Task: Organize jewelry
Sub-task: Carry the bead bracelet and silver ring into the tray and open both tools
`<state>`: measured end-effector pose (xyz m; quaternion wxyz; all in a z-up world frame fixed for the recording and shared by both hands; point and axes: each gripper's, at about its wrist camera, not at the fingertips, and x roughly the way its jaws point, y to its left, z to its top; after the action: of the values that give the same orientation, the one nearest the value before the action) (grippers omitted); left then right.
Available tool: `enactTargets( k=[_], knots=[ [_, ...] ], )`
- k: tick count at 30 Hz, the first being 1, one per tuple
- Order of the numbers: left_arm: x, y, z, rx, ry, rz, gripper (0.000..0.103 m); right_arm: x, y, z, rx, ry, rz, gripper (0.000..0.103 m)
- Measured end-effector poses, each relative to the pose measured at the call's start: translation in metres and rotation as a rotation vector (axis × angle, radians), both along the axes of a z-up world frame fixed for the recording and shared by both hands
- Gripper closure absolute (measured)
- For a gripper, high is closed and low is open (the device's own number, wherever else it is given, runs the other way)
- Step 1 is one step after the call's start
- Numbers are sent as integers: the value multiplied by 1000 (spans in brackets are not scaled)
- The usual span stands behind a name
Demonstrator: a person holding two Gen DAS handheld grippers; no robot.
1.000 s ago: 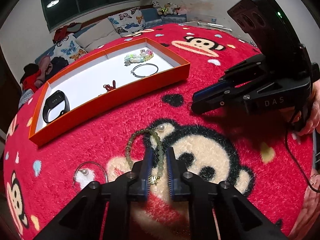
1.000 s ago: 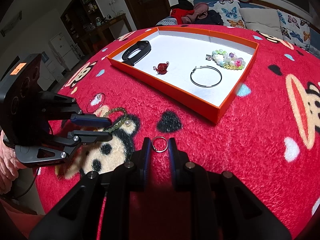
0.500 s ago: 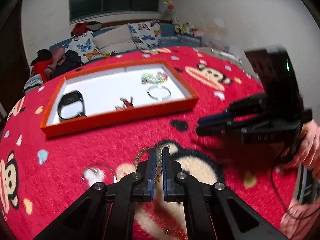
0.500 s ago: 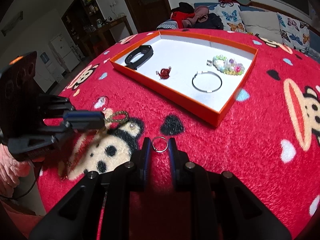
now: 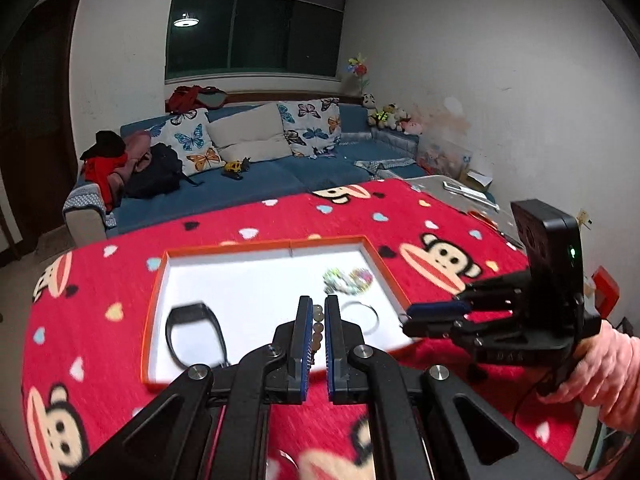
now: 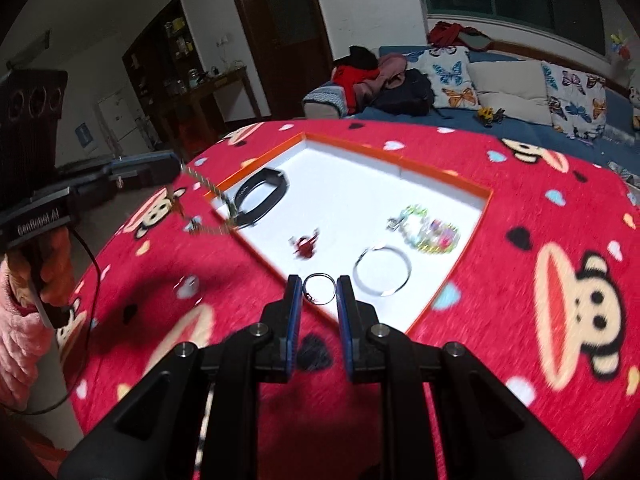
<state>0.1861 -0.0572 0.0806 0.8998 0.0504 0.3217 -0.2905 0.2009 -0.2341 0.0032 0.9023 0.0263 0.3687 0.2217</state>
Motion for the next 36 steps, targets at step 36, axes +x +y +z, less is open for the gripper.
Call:
enactTargets(
  k=[36],
  knots=[
    [28, 12, -75, 135, 167, 164, 96, -11, 3, -23, -4, 94, -5, 77]
  ],
)
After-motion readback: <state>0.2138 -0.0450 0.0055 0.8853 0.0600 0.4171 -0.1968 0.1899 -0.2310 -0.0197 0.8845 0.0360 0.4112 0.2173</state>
